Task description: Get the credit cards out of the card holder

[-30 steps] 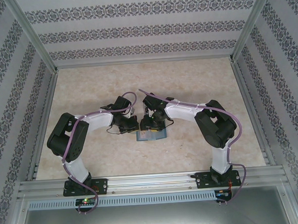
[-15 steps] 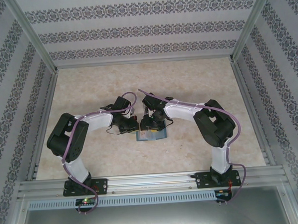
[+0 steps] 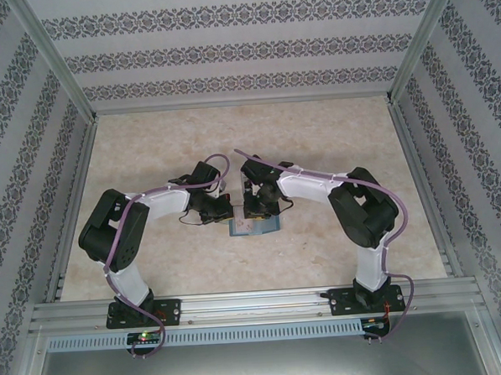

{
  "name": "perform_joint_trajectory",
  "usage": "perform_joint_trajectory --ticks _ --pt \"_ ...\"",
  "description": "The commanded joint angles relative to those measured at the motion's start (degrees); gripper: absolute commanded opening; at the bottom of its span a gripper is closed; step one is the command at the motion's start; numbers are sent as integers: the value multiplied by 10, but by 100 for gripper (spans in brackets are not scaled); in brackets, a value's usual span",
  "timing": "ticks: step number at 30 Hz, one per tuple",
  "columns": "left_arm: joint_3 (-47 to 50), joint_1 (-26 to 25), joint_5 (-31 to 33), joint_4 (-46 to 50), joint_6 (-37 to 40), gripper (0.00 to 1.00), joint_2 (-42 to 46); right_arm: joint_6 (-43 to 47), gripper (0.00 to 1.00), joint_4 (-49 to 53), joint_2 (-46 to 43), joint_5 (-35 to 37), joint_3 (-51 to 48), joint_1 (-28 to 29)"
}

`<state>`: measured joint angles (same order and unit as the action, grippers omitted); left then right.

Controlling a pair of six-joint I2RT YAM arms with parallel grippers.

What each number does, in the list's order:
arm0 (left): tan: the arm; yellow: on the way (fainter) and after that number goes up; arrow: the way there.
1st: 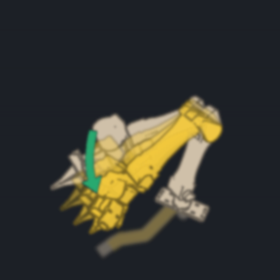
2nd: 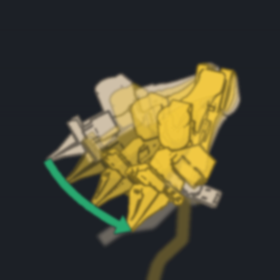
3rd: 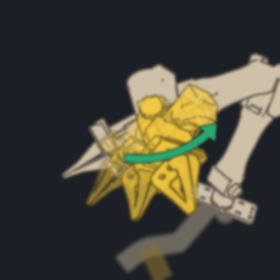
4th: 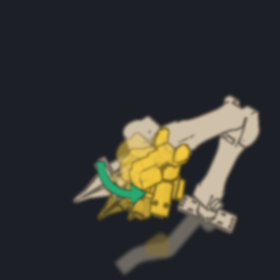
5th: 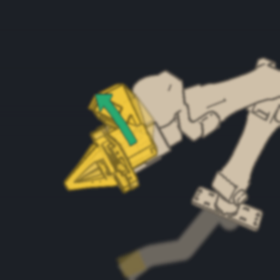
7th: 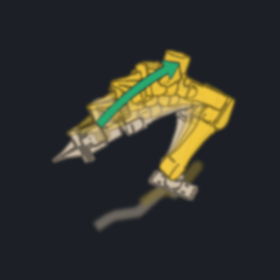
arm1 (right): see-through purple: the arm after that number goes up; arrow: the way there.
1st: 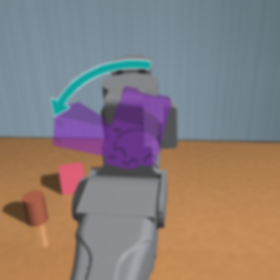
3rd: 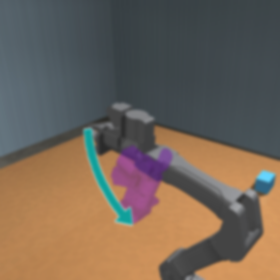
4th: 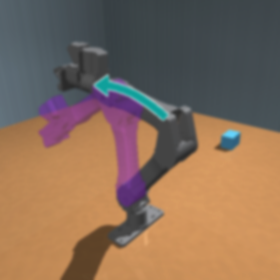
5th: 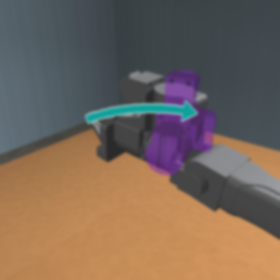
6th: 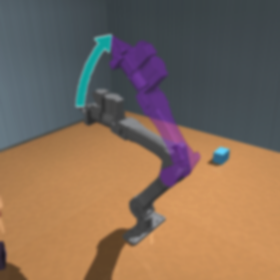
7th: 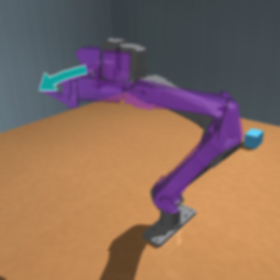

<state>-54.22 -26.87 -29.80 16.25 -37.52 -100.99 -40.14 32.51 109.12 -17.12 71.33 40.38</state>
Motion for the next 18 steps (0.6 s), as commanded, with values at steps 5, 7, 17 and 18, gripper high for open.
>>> perform_joint_trajectory --ticks 5,7,17,18 --pt "5 3 1 6 0 0 2 10 17 26 -44 17 -6 2" --pt "5 3 0 6 -1 0 1 16 17 33 -46 19 -5 1" --pt "0 3 0 11 1 0 0 55 19 108 -61 92 5 -7" --pt "0 3 1 11 1 0 0 59 20 114 -62 98 4 -8"
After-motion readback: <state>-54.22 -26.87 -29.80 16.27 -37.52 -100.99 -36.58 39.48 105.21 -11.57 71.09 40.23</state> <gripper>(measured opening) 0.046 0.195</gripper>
